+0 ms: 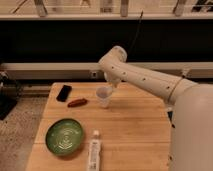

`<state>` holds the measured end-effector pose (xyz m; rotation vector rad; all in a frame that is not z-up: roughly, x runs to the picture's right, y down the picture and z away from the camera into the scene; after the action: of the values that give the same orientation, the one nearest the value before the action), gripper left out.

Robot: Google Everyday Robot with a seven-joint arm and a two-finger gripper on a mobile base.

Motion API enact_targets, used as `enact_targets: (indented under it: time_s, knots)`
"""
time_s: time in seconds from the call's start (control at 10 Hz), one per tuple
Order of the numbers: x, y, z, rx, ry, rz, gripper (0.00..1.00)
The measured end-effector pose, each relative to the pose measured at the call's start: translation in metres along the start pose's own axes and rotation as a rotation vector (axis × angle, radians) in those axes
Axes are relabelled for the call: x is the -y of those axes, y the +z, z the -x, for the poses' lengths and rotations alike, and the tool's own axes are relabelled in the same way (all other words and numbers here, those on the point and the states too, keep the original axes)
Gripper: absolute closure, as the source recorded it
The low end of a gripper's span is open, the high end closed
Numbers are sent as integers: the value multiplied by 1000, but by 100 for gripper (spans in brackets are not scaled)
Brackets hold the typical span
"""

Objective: Place the white sponge in the ceramic cup

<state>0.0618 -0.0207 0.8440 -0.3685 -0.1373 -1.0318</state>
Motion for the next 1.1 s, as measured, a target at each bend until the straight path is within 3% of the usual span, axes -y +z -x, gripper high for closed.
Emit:
enact_targets:
  time_s: [1.1]
  knots:
    - [-5, 3, -1, -7, -11, -5, 96]
